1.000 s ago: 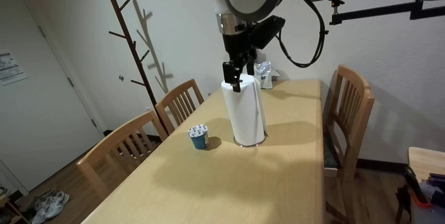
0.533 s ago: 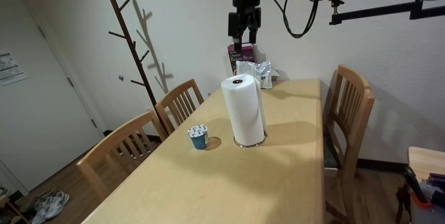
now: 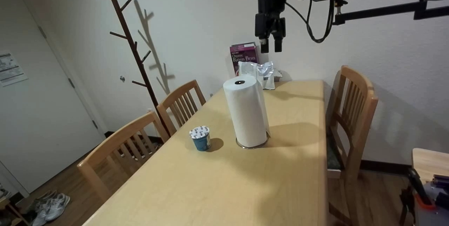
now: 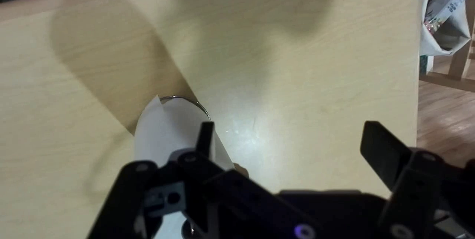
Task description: Move the tissue roll to the top left corner of the table and put the bottle on the chair on the table
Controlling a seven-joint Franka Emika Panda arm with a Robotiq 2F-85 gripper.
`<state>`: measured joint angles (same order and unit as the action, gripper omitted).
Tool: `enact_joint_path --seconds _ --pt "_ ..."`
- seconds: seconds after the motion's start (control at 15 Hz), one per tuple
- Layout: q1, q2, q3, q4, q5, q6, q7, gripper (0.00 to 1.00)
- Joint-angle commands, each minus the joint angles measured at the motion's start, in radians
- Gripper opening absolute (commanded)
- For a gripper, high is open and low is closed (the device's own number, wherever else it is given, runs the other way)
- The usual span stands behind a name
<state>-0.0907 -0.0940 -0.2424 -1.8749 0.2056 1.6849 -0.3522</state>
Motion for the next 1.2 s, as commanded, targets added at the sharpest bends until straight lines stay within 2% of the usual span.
enact_joint_path --seconds 0.0,0.2,0.67,1.0,1.07,1.13 --pt "-0.017 0.02 0.028 -0.024 -0.033 0.059 -0.064 1.0" --pt "-0.005 0.028 0.052 -0.06 -0.036 0.151 -0.13 1.0" --pt "-0.003 0.036 0.089 -0.15 -0.046 0.282 -0.247 1.0" --pt "0.001 0.019 0.098 -0.228 -0.066 0.47 -0.361 1.0" --pt "0.003 0.013 0.101 -0.245 -0.069 0.509 -0.372 1.0" --pt "0.003 0.003 0.106 -0.25 -0.084 0.501 -0.311 1.0"
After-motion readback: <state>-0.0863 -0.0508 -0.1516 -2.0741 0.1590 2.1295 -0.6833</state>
